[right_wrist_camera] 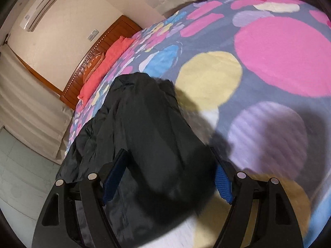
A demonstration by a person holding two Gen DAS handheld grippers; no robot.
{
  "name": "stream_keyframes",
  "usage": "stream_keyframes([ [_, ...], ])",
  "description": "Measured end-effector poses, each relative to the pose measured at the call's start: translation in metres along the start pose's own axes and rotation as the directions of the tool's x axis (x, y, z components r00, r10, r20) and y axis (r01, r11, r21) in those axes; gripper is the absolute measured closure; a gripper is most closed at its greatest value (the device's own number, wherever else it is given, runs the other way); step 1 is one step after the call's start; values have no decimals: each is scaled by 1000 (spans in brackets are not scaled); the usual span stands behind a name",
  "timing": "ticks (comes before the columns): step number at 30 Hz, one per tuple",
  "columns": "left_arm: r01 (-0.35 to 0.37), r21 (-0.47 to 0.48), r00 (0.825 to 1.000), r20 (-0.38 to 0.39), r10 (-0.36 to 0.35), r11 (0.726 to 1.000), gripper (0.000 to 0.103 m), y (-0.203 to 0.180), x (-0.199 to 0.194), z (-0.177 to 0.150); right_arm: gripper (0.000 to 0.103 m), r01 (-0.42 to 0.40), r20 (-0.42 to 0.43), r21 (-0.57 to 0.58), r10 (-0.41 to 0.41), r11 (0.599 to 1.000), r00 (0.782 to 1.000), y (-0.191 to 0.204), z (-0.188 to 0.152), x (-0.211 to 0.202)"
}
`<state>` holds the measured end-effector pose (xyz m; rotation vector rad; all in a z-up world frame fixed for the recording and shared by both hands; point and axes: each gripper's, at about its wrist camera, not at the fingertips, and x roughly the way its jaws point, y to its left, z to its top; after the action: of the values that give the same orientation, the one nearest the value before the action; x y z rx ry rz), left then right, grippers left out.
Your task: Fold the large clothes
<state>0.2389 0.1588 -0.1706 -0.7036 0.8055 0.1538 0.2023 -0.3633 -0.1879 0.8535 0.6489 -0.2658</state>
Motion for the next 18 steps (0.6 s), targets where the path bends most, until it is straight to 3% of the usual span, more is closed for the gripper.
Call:
stream_keyframes([
  [1, 11, 14, 1000, -1, -11, 1000, 49, -2, 1, 1, 47, 4, -2, 3, -4, 1000, 1000, 0, 0, 1],
  [4, 3, 52, 1000, 12, -3, 999, 69, -10, -1, -3, 64, -28, -22, 46, 29, 999, 999, -5, -1, 2],
  [5, -4, 68, 1000, 19, 3, 998, 71, -13, -2, -4, 69, -34, -21, 40, 35, 999, 999, -5, -1, 0],
  [10, -30, 122, 999, 40, 25, 992, 79, -19, -15, -9, 76, -51, -17, 24, 51, 998, 999, -4, -5, -10],
  [18, -23, 114, 1000, 23, 21, 993, 80, -4, -44, -21, 77, -51, -36, 14, 51, 999, 998, -13, -14, -31],
])
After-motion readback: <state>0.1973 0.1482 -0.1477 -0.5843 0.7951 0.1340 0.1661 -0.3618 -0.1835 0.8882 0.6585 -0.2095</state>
